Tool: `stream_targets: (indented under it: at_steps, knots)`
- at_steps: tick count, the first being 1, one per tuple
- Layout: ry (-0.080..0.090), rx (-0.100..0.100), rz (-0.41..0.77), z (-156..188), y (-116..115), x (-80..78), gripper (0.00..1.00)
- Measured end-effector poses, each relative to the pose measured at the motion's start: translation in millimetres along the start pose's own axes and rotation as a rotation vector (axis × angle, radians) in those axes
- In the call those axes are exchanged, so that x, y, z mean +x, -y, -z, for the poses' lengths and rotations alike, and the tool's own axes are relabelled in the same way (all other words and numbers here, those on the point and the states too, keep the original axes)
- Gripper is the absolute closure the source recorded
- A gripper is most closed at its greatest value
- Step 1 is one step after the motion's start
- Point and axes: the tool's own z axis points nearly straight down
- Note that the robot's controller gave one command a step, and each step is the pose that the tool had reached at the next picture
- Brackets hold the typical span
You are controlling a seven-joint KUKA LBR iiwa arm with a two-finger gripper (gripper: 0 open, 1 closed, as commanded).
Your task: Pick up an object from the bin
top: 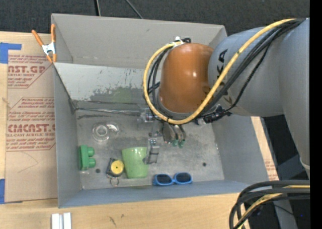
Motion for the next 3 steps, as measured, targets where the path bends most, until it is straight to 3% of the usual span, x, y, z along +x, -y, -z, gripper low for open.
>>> stream_targets:
  at_steps: [1, 2, 3]
  knots:
    - [-0.007, -0.002, 0.127, -102.8, -23.6, 31.4, 0.00]
    - [-0.010, -0.002, 0.126, -101.9, -23.1, 31.8, 1.00]
    - [0.010, 0.001, 0.161, 46.2, 7.3, -2.8, 1.00]
